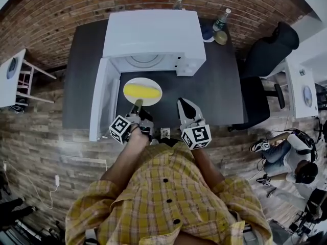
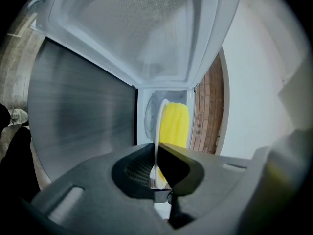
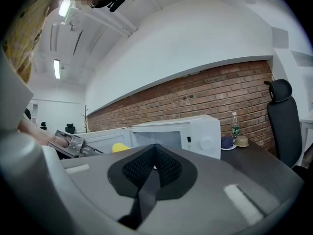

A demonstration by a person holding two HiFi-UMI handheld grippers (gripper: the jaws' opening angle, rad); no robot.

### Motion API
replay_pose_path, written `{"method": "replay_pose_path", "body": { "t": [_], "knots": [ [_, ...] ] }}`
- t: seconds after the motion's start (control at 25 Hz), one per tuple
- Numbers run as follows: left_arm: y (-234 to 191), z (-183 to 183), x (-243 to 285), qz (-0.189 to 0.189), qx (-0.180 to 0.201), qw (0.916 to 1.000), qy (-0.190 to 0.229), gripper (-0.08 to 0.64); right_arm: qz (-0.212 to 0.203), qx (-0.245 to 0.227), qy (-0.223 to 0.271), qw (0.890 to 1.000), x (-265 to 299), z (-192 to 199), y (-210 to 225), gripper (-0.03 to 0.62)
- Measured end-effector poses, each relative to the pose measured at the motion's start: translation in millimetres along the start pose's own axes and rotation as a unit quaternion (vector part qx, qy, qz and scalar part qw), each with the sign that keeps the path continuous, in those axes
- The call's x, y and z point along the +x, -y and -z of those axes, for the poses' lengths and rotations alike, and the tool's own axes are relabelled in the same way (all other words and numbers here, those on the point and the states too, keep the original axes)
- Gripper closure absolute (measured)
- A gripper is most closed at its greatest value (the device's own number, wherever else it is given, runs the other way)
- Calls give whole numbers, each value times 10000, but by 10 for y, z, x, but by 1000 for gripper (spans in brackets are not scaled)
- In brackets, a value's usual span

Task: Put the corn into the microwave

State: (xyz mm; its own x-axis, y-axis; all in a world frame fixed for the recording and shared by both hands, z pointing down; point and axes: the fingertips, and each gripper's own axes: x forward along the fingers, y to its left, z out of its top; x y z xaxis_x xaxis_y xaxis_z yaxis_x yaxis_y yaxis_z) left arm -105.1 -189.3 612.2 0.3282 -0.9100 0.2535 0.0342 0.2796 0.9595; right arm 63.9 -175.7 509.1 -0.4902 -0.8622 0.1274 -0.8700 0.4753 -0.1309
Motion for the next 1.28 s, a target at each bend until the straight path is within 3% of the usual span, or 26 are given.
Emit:
{"method": "replay_pose_path", "body": {
  "t": [0.64,1.28],
  "knots": [
    [-167,-182,655,-139,-75,9991,396,545,-429,-74,-104,9990,300,32,145,591],
    [-306,-358,1247,-265,-28,9981,555,541,-377,-61,-241,9990,469,90,317,591]
  ]
}}
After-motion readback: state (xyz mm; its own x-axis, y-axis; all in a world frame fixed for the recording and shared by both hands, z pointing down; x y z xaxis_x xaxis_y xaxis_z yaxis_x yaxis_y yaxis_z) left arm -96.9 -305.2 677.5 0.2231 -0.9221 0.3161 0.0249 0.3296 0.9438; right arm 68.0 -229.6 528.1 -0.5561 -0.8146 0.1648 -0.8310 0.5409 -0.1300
